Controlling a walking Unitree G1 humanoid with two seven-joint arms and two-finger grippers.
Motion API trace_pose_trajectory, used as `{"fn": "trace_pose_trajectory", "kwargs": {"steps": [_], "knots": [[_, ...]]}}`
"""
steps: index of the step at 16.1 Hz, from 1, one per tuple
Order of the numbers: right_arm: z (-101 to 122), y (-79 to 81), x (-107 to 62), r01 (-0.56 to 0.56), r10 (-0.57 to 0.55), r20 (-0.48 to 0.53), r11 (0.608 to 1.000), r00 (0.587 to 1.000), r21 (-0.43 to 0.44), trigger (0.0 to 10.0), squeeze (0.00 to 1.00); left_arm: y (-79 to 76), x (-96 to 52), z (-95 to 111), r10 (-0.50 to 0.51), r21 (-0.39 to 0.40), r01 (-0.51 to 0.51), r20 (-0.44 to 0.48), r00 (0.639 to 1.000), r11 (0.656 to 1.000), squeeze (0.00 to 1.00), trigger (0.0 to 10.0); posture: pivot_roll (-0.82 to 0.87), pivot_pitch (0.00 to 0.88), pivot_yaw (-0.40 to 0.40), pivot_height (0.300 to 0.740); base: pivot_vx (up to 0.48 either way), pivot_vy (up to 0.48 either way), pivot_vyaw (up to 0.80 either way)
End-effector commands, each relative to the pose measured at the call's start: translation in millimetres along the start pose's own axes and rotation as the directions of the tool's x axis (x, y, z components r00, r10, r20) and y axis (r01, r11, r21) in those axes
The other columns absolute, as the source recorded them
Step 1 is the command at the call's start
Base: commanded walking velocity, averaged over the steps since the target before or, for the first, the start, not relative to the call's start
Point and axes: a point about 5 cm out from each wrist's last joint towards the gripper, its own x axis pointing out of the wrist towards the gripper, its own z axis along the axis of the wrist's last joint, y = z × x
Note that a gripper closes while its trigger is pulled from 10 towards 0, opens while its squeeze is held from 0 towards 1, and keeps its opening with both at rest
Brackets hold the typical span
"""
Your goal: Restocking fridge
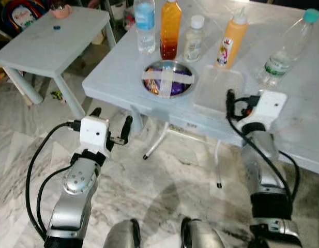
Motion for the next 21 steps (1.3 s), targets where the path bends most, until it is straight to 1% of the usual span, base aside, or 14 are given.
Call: {"fn": "trace_pose_trajectory", "kwargs": {"steps": [1,4,6,8,10,12,15,16,17,18,19,21], "knots": [[-1.0,1.7,-2.4,-0.015,0.015,-0.01,1.0,1.0,0.025,10.0,0.0,-1.6,-1.7,-2.8,-0.015,0.006,0.015,-0.019,1.0,1.0,0.0,10.0,0.05,0.161,0.063,0.74,0.0,0.0,0.0],[-5.9,5.3,-11.6,-0.013,0.014,-0.042,0.999,0.999,0.036,10.0,0.0,-0.4,-4.2,-4.0,-0.011,-0.001,0.011,-0.024,1.0,1.0,0.0,10.0,0.05,0.164,0.061,0.74,0.0,0.0,0.0],[-9.4,5.4,-14.1,0.003,0.002,-0.073,0.998,0.997,0.056,10.0,0.0,-0.2,-4.8,-4.8,-0.011,0.0,0.011,-0.027,1.0,1.0,0.0,10.0,0.05,0.164,0.062,0.74,0.0,0.0,0.0],[-7.3,9.1,-14.1,0.003,0.005,-0.077,0.995,0.997,0.104,10.0,0.0,-0.9,-4.1,-5.2,-0.014,-0.002,0.014,-0.029,0.999,1.0,0.0,10.0,0.05,0.167,0.064,0.74,0.0,0.0,0.0],[-8.4,10.3,-9.6,-0.01,0.027,-0.087,0.982,0.996,0.188,10.0,0.0,-1.5,-3.8,-6.1,-0.014,-0.001,0.014,-0.032,0.999,1.0,0.0,10.0,0.05,0.17,0.065,0.74,0.0,0.0,0.0],[-6.2,12.8,-4.4,-0.023,0.055,-0.102,0.957,0.993,0.289,10.0,0.0,-1.8,-4.4,-5.8,-0.011,0.003,0.011,-0.033,0.999,1.0,0.0,10.0,0.05,0.173,0.065,0.74,0.0,0.0,0.0],[-4.5,15.1,-3.4,-0.038,0.073,-0.101,0.948,0.992,0.317,10.0,0.0,-1.1,-5.2,-5.2,-0.007,0.007,0.007,-0.034,0.999,1.0,0.0,10.0,0.06,0.176,0.066,0.74,0.0,0.0,0.0],[-5.6,17.0,-3.0,-0.044,0.091,-0.118,0.935,0.989,0.352,9.0,0.0,-0.5,-5.3,-5.2,0.0,0.012,0.0,-0.035,0.999,1.0,0.0,10.0,0.06,0.178,0.067,0.74,0.0,0.0,0.0],[-6.6,17.8,-3.3,-0.032,0.088,-0.131,0.926,0.988,0.377,4.7,0.0,-0.6,-5.1,-5.1,-0.001,0.012,0.001,-0.035,0.999,1.0,0.0,10.0,0.06,0.178,0.067,0.74,0.0,0.0,0.0],[-7.9,18.6,-3.8,-0.02,0.087,-0.147,0.915,0.985,0.404,1.0,0.0,-0.8,-4.7,-4.7,-0.002,0.011,0.002,-0.034,0.999,1.0,0.0,10.0,0.06,0.179,0.067,0.74,0.0,0.0,0.0],[-9.9,19.2,-5.0,-0.008,0.085,-0.165,0.908,0.983,0.418,0.0,0.0,-0.9,-4.5,-4.3,-0.003,0.011,0.004,-0.032,0.999,1.0,0.0,10.0,0.06,0.18,0.067,0.74,0.0,0.0,0.0],[-14.5,22.0,-9.6,-0.003,0.092,-0.188,0.905,0.978,0.426,0.0,0.0,-1.4,-4.6,-3.8,-0.005,0.01,0.006,-0.032,0.999,1.0,0.0,10.0,0.06,0.184,0.065,0.74,0.0,0.0,0.0]]}}
